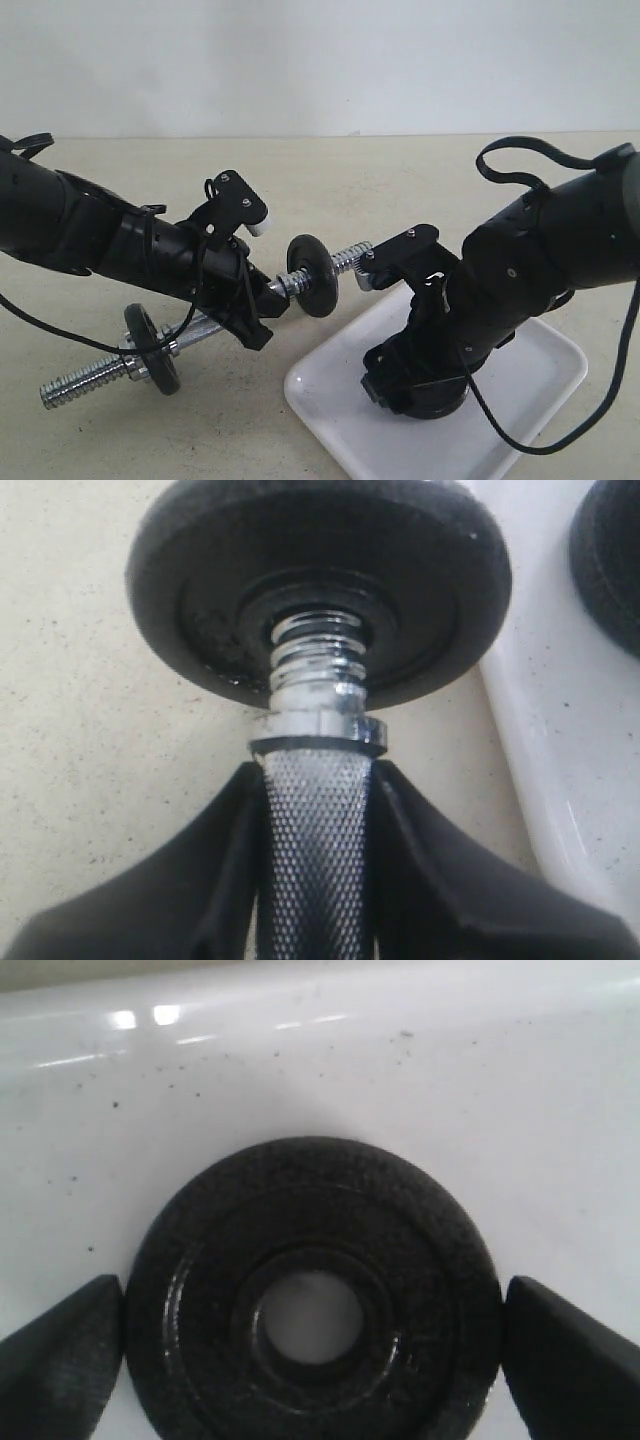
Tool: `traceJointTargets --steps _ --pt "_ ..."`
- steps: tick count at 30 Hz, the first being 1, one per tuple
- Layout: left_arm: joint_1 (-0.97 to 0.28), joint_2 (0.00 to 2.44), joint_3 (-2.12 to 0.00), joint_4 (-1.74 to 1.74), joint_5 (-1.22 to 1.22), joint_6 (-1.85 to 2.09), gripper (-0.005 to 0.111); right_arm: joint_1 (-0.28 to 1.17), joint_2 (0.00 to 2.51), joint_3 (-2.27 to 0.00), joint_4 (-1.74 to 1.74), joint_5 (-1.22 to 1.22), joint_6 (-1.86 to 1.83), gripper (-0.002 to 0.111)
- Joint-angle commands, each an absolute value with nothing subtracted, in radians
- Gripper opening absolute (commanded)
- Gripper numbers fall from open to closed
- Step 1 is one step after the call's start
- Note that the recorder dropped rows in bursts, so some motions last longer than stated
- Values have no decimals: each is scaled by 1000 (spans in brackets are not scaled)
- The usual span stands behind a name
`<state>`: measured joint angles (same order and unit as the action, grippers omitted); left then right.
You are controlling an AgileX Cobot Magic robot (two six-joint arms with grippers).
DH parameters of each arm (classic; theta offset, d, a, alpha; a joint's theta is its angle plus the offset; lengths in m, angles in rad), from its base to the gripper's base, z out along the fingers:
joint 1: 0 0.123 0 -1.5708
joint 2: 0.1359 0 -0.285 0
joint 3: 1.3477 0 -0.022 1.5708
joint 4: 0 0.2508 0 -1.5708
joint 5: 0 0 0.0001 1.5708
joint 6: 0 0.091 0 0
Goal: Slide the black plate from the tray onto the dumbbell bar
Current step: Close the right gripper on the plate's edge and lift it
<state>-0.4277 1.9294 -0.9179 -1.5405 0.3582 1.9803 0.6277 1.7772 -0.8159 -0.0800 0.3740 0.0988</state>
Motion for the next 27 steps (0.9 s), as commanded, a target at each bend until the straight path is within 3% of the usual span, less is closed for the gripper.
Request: traceJointTargets --steps 1,3,8,18,21,27 --pt "-429 1911 -922 -1544 367 1974 4 625 1780 -816 -113 381 86 80" --pt "-429 1911 -922 -1544 365 1974 4 625 1780 -816 -113 380 76 82" --pt "-429 1911 -922 -1544 365 1975 4 625 1788 -816 -113 365 76 104" --pt "-429 1911 -922 -1544 361 1978 4 625 1826 -822 -113 345 120 105" --pt "-429 1911 -922 -1544 361 1978 4 625 1826 -822 -113 355 123 98" --pt "-429 1911 -922 -1544 361 1978 4 625 1826 -822 -113 385 121 64"
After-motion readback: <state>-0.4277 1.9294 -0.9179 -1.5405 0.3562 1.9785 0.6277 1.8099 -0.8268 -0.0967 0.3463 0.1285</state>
